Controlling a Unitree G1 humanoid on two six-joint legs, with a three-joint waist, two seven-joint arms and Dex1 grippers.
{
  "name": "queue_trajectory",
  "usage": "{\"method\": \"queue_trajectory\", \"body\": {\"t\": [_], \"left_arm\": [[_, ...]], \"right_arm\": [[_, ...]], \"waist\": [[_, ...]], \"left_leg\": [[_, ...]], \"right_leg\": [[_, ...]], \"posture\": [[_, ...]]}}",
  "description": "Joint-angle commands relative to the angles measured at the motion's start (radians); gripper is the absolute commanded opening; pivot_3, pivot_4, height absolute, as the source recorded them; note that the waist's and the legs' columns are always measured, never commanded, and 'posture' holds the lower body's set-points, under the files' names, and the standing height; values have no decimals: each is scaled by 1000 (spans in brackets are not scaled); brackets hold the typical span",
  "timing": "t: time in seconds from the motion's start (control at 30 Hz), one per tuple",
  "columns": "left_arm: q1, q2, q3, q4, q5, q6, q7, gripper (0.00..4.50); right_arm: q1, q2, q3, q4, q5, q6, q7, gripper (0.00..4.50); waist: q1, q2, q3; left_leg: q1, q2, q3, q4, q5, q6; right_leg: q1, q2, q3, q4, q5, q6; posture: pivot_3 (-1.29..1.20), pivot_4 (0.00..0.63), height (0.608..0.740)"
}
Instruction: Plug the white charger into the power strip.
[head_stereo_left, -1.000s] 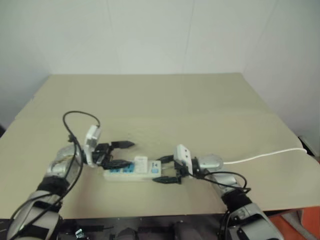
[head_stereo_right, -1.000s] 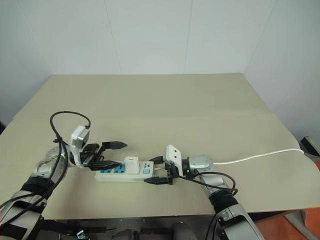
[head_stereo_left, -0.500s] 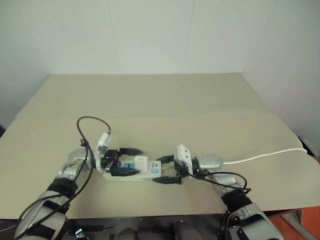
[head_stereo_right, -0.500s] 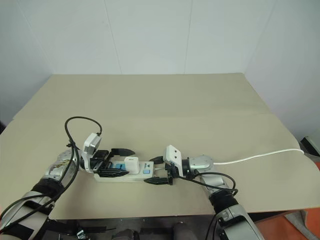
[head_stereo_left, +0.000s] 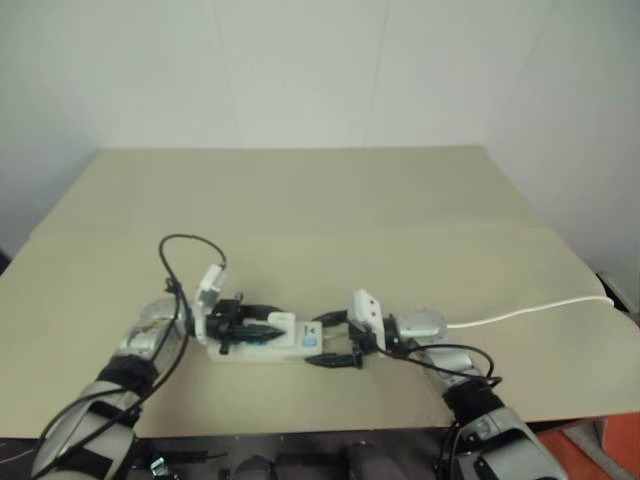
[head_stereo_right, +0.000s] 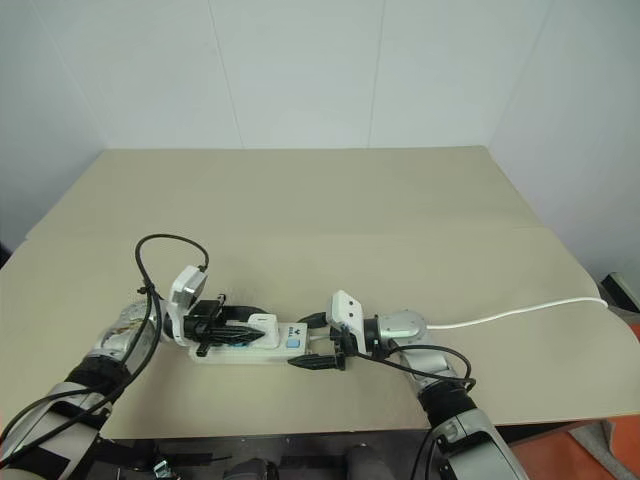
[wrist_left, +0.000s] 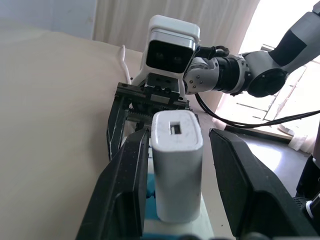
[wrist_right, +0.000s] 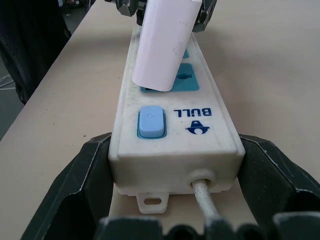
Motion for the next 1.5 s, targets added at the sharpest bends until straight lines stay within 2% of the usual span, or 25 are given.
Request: {"method": "queue_trajectory", "body": {"t": [0.03,0.2,0.3,0.37,0.63,1.07,1.33,1.5], "left_arm": [[1,16,-1,-30,-13,-5,-4,2033],[-1,24,-20,-21,-9,-8,-4,2033],[-5,18,-17,-9,-19,15,-4,1500],[-3,12,-11,-1,-1,5,-4,992],[6,6,-11,-2,33,-32,-4,990],[63,-19,1,46,85,-218,-4,990],[98,-36,22,45,99,-249,-4,990],[82,-31,29,40,105,-175,-4,990]], "right_arm": [[3,12,18,-19,1,-16,11,3409],[1,13,19,-15,0,-19,12,3409],[1,14,19,-14,-1,-19,12,3409],[1,13,20,-14,-1,-19,12,3409],[1,11,21,-13,-1,-22,13,3409],[-2,17,17,-1,4,-33,10,3409],[-5,18,16,3,8,-37,14,3409],[-6,17,16,4,7,-37,16,3409]], "waist": [[0,0,0],[0,0,0],[0,0,0],[0,0,0],[1,0,0],[3,0,0],[2,1,0],[2,1,0]], "left_leg": [[0,0,0,0,0,0],[0,0,0,0,0,0],[0,0,0,0,0,0],[0,0,0,0,0,0],[0,0,0,0,0,0],[2,0,0,0,0,0],[5,0,0,0,0,0],[5,0,0,0,0,0]], "right_leg": [[0,0,0,0,0,0],[0,0,0,0,0,0],[0,0,0,0,0,0],[0,0,0,0,0,0],[0,0,0,0,0,0],[2,0,0,0,0,0],[4,0,0,0,0,0],[4,0,0,0,0,0]], "posture": [[0,150,740],[0,150,740],[0,150,740],[0,150,740],[0,150,740],[0,150,740],[0,150,740],[0,150,740]]}}
